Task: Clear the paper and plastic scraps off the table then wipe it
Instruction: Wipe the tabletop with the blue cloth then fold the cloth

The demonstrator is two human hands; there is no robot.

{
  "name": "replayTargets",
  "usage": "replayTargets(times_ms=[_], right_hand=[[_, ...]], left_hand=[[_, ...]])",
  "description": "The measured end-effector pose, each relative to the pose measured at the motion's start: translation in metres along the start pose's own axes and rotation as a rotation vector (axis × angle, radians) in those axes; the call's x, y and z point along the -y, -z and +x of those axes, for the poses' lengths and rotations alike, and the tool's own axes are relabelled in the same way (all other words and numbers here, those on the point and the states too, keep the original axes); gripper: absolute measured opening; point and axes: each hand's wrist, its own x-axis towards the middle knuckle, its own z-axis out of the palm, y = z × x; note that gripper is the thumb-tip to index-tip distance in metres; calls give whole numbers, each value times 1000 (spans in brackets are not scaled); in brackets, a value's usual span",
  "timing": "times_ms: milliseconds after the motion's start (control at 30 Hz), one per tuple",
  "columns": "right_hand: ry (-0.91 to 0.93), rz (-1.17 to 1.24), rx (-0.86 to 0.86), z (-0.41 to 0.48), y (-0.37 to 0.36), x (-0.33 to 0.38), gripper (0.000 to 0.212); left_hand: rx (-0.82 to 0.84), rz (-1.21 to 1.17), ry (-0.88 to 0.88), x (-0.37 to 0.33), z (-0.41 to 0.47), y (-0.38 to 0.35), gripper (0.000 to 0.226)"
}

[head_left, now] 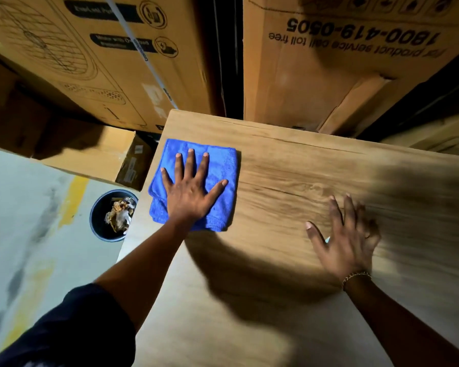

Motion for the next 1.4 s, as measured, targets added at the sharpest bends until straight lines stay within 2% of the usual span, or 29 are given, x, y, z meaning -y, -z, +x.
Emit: replayTargets(times_ms=[400,533,700,933,1300,1400], right_hand=[[77,38,-14,0,5,-7,87],[143,26,-7,-3,9,-17,88],[120,14,-22,-1,7,-18,86],[70,-7,-4,0,3,-21,89],[34,-34,-103,-3,2,-19,85],[28,-45,-69,0,4,-20,87]], left_hand=[[-30,10,207,76,-214,-21,91],[-4,22,228,77,-268,-30,93],[10,35,253,60,-294,-41,95],[23,49,132,27,-232,-38,93],[8,7,-26,-29,-18,-14,90],[12,13,-53,-45,34,-9,90]])
